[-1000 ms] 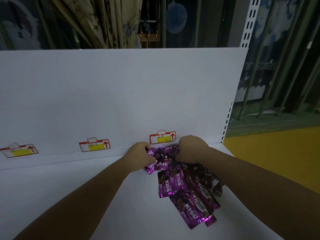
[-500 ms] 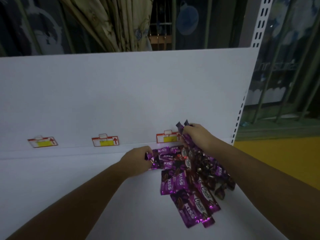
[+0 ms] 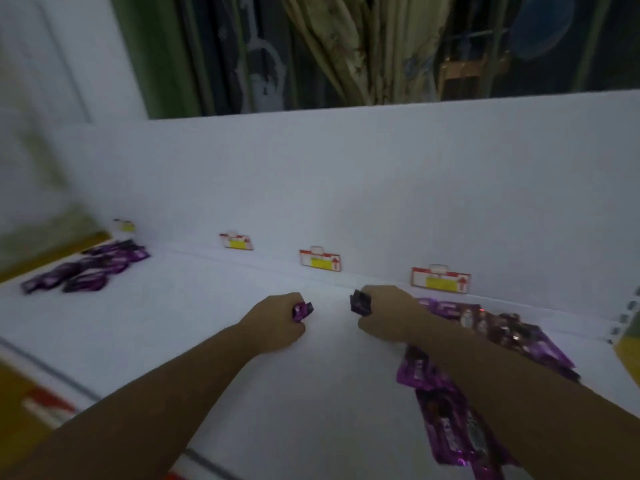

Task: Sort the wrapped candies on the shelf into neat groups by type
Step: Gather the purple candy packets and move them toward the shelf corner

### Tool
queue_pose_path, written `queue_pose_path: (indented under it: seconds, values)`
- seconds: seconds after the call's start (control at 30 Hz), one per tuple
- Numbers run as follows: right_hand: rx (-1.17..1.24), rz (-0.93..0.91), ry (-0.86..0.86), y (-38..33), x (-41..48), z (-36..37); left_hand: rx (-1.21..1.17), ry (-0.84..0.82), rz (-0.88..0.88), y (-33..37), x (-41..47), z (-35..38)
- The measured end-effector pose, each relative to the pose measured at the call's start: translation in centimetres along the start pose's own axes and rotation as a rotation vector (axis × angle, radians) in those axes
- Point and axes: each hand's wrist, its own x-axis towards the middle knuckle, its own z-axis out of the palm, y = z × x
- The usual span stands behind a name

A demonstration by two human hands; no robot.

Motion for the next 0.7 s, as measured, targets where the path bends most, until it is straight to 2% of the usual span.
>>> queue_pose_path:
  seconds: [0.17, 0.33, 0.53, 0.7]
  values:
    - [-0.083, -0.156, -0.054, -5.3, 1.0, 3.6, 0.133, 0.044, -0.128, -4.9, -4.8, -3.5]
    - [-0.106, -0.401, -0.098, -11.3, 0.5, 6.5, 0.246, 0.058, -0.148, -9.9, -9.7, -6.9]
    - [-0.082, -0.498, -0.162, -20.6, 0.6, 10.9, 0.251, 0.092, -0.211, -17.7, -17.7, -10.8]
    - [-0.079, -0.604, -0.148, -29.8, 0.2, 15.3, 0.254, 0.101, -0.246, -25.0, -24.9, -14.8]
